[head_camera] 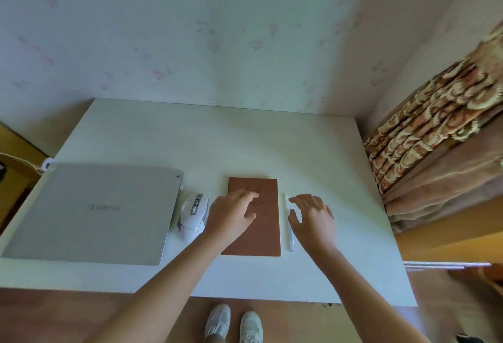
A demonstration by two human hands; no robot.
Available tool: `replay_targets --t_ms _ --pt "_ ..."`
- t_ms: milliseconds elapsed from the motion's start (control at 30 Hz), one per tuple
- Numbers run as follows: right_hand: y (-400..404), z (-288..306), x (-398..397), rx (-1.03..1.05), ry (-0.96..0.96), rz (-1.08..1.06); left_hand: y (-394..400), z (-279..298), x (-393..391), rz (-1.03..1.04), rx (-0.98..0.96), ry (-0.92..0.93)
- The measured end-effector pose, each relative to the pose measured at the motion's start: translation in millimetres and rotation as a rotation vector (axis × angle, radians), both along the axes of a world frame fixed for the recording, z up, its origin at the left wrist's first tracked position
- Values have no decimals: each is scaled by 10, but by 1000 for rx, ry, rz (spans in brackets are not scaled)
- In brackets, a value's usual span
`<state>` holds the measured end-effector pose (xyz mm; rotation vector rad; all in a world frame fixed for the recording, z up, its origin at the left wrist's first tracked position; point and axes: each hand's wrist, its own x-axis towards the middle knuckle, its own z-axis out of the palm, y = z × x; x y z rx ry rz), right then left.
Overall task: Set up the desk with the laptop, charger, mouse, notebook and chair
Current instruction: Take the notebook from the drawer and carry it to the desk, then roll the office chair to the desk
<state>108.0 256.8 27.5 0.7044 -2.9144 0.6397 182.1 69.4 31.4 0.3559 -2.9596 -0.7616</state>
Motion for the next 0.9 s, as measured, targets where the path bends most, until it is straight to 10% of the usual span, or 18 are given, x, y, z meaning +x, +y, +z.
replay_targets --t_ms 333,900 --pt "348 727 757 4 213 -120 209 693 311 -163 -183 270" --pt "1678 1283 2870 106 166 -643 1522 1160 1292 -722 -182 228"
